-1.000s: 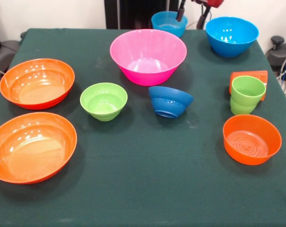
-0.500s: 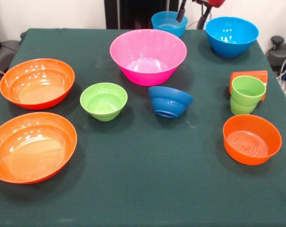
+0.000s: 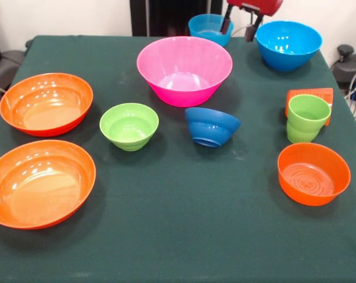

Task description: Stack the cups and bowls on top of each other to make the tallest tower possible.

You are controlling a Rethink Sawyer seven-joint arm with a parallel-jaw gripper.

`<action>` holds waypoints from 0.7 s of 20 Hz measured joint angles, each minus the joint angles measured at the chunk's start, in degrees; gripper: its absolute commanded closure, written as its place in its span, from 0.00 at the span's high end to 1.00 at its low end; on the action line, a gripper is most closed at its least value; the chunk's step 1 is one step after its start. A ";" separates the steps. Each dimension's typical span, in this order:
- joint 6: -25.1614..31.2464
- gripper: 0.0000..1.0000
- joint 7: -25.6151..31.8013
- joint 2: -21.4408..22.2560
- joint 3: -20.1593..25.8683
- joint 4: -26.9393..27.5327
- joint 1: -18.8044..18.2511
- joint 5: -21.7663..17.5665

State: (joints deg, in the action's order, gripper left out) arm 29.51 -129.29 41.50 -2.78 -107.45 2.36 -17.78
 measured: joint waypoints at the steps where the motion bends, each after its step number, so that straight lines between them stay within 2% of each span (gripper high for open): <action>1: -0.29 1.00 0.00 -0.22 0.01 0.00 -0.02 -0.21; 14: -7.69 1.00 0.00 -8.74 0.06 0.05 -0.14 -5.26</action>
State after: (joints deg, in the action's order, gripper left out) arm 21.82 -129.29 32.76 -2.72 -107.40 2.22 -23.05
